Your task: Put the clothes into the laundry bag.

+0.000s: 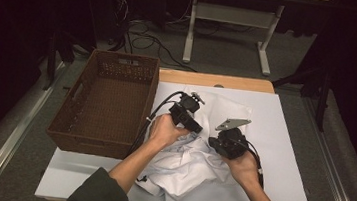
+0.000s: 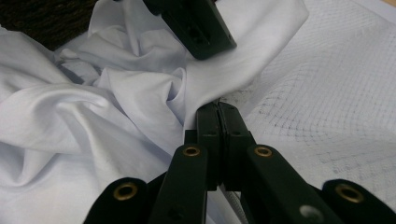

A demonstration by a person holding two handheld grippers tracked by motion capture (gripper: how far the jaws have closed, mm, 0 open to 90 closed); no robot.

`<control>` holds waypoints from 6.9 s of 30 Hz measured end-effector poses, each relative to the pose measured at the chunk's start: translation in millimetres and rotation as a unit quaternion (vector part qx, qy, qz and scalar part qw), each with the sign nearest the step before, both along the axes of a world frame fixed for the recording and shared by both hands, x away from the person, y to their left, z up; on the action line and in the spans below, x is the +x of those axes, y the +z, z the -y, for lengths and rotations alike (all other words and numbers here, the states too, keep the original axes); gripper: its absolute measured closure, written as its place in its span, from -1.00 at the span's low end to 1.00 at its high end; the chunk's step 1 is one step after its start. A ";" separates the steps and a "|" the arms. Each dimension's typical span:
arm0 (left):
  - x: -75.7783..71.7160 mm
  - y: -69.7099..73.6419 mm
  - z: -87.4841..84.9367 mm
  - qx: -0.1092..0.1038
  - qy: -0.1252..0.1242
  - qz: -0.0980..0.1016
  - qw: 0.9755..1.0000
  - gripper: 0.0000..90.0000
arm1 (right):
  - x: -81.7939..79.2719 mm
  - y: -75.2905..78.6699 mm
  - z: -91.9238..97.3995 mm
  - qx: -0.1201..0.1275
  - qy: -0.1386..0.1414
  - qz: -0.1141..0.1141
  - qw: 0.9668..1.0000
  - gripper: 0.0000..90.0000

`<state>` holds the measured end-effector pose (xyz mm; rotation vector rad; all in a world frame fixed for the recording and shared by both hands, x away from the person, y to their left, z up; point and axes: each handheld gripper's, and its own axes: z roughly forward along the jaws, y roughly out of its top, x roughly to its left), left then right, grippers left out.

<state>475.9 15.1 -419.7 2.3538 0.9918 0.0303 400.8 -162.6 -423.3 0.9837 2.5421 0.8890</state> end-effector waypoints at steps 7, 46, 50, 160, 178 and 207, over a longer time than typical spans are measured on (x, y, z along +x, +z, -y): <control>-6.7 -1.7 -0.6 -0.001 -0.038 -0.011 0.999 0.99 | 2.6 -0.7 3.5 0.005 -0.007 0.000 1.000 1.00; -18.2 -9.8 -26.7 0.089 0.063 0.015 0.994 -0.39 | -7.3 -14.6 -2.0 0.001 0.014 -0.016 1.000 1.00; -4.3 -31.3 -20.2 0.074 0.070 -0.001 0.995 -0.10 | -5.9 -14.1 1.4 -0.002 0.008 -0.017 1.000 1.00; -53.5 -19.0 12.9 0.036 -0.037 0.076 0.996 0.17 | -6.8 -6.8 -1.4 0.025 0.002 -0.010 1.000 1.00; -26.5 -44.2 -13.4 0.147 0.080 -0.022 0.986 -0.41 | -3.7 -18.0 6.6 -0.004 -0.003 -0.031 0.999 1.00; -75.1 -3.8 -23.1 -0.034 -0.038 0.070 0.996 0.88 | 15.4 16.2 -3.2 0.035 -0.016 0.005 0.999 1.00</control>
